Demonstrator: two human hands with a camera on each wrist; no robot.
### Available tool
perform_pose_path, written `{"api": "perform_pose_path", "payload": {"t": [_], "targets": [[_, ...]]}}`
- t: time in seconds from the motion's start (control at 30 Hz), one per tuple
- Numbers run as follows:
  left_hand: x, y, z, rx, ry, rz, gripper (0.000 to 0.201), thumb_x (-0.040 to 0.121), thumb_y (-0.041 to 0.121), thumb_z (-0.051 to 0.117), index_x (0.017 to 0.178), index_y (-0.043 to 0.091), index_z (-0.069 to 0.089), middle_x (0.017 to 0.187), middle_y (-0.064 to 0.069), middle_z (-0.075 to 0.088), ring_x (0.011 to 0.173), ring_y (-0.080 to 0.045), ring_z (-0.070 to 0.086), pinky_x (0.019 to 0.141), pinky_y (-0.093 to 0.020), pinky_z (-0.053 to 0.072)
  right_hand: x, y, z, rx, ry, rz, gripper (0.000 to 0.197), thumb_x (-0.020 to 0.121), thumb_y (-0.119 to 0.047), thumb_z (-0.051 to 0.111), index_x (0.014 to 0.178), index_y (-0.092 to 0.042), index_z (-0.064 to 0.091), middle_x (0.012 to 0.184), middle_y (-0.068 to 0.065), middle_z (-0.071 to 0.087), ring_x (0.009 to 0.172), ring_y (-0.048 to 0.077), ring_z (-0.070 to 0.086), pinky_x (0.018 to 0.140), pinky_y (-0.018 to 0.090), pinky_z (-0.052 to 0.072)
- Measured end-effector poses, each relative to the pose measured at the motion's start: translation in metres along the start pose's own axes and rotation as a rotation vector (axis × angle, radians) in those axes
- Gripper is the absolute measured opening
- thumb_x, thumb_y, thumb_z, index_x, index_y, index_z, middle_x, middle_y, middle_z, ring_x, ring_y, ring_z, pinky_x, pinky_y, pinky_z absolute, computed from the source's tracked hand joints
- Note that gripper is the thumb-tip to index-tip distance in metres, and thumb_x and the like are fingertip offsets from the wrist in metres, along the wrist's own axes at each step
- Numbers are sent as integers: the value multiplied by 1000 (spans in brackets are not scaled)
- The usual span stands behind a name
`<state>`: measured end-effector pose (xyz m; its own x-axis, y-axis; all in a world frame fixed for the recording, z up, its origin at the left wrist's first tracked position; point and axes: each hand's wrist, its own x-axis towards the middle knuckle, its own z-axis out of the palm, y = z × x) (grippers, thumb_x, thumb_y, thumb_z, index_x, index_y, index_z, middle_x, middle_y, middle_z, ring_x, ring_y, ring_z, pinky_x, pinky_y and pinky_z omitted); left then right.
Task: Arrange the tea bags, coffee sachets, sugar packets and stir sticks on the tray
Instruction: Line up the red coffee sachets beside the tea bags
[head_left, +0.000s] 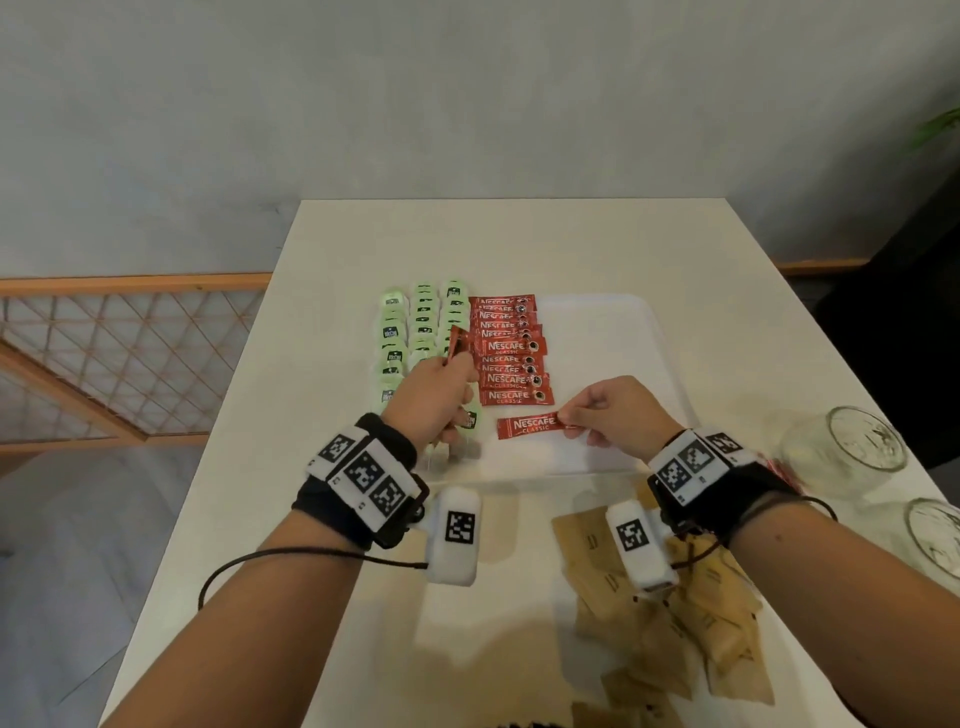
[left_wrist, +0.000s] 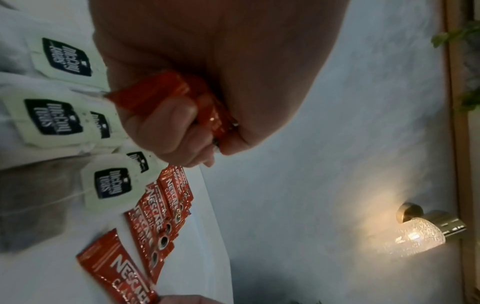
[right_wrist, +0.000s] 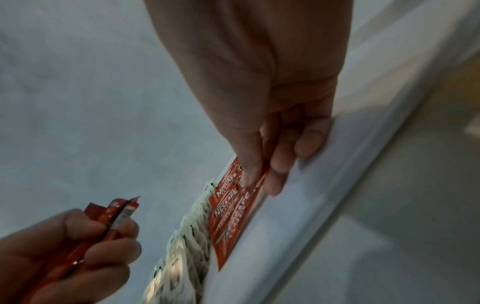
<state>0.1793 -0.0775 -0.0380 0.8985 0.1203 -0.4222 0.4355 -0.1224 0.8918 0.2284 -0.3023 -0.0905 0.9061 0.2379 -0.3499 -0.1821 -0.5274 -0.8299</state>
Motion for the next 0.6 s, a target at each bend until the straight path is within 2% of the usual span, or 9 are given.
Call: {"api": "perform_pose_path", "payload": {"t": [0.07,0.17,0.2,0.3,0.43,0.53,0.6], "targets": [[1,1,-4,-78,-10,-26,12,93,20,44,88,13,53,65,1,47,47,-14,40,41,-23,28,4,-1,5,-86,39,-7,15,87,-20,71,87,-7,65,74,4,74,47,2,57,48,16,43],[2,1,-10,-73,-32,-23,14,93,20,50,82,12,54,60,-1,53,43,-19,50,44,-26,31,11,-3,10,-194,61,-15,21,89,-26,70,84,-13,55,72,0,73,55,5,57,54,21,42],[2,1,-11,-82,-38,-18,15,94,20,52,82,12,55,60,-1,56,43,-19,55,45,-27,36,12,-5,12,-203,68,-15,21,89,-27,69,84,-14,53,73,-1,73,57,6,57,55,22,42],[4,0,-12,-206,-58,-8,9,96,16,55,91,10,59,65,-1,62,52,-16,61,65,-39,55,15,-9,18,-197,87,-21,22,90,-27,68,87,-12,53,75,0,72,60,6,57,55,21,42],[4,-3,-13,-285,-77,-31,13,97,15,57,104,5,61,67,-4,65,57,-18,62,57,-35,60,18,-14,25,-249,104,-37,23,90,-29,69,88,-9,57,75,1,72,64,11,62,58,23,46],[0,-9,-13,-281,-167,-25,22,98,19,55,112,3,61,76,-7,71,64,-20,68,62,-35,61,16,-18,23,-291,104,-34,29,87,-33,71,72,-13,57,74,5,73,66,15,63,61,26,47],[-3,-14,-11,-238,-228,-13,23,98,20,55,113,3,61,87,-8,75,72,-21,72,68,-35,62,13,-18,21,-312,128,-13,35,84,-44,72,75,-12,61,71,5,72,64,15,62,61,27,47]]}}
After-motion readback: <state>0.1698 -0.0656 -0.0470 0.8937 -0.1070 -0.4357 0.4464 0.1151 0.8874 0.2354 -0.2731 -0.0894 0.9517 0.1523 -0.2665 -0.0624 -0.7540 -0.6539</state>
